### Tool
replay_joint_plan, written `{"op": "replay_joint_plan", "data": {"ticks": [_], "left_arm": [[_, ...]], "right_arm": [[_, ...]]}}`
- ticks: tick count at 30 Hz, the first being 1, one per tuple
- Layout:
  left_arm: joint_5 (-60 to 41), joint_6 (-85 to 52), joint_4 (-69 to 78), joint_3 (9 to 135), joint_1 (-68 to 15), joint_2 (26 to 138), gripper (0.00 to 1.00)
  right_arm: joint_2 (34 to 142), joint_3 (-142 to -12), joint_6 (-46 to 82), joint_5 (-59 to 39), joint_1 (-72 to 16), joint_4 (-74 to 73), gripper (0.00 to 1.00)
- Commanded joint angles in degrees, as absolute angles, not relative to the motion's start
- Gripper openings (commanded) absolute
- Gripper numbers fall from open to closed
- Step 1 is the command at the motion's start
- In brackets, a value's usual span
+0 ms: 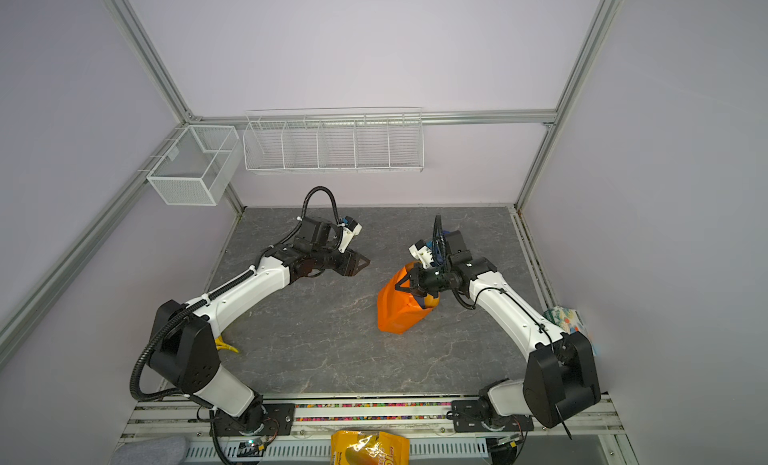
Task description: Wrap the gift box in paper
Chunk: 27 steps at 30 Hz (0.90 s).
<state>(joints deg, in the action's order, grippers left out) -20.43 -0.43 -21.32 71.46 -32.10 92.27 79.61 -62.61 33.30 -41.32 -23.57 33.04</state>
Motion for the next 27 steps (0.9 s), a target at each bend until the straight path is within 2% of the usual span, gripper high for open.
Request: {"op": "replay_joint_plan", "data": {"ticks": [1,3,10,13,21,27], "left_arm": [[-20.92,-1.75,-19.54,70.07,-31.82,91.23,0.61],[-20.89,-1.84,-19.23,69.47,-31.82,91.24,0.6],[-20.62,-1.98,-18.42,67.91,-31.3,89.92,0.6],[-21.0,-2.32,-17.64,67.58,-31.29,89.52,0.6],[-20.25,-5.42,-14.21,65.79,-31.05,88.81,0.6],[-20.27,-6.5,-13.36,64.69,-31.04,88.63,0.59]], "right_arm": [[81.97,-65.68,30.0,-36.15,-25.62,40.6,0.07],[83.3,-66.46,30.25,-35.35,-27.27,41.0,0.09],[83.33,-71.56,32.2,-33.58,-31.85,42.13,0.37],[82.29,-74.01,31.89,-32.25,-32.01,44.36,0.41],[82.18,-82.24,26.53,-18.06,-34.26,58.82,0.4],[87.73,-87.09,24.89,-8.59,-39.16,64.26,0.22]]}}
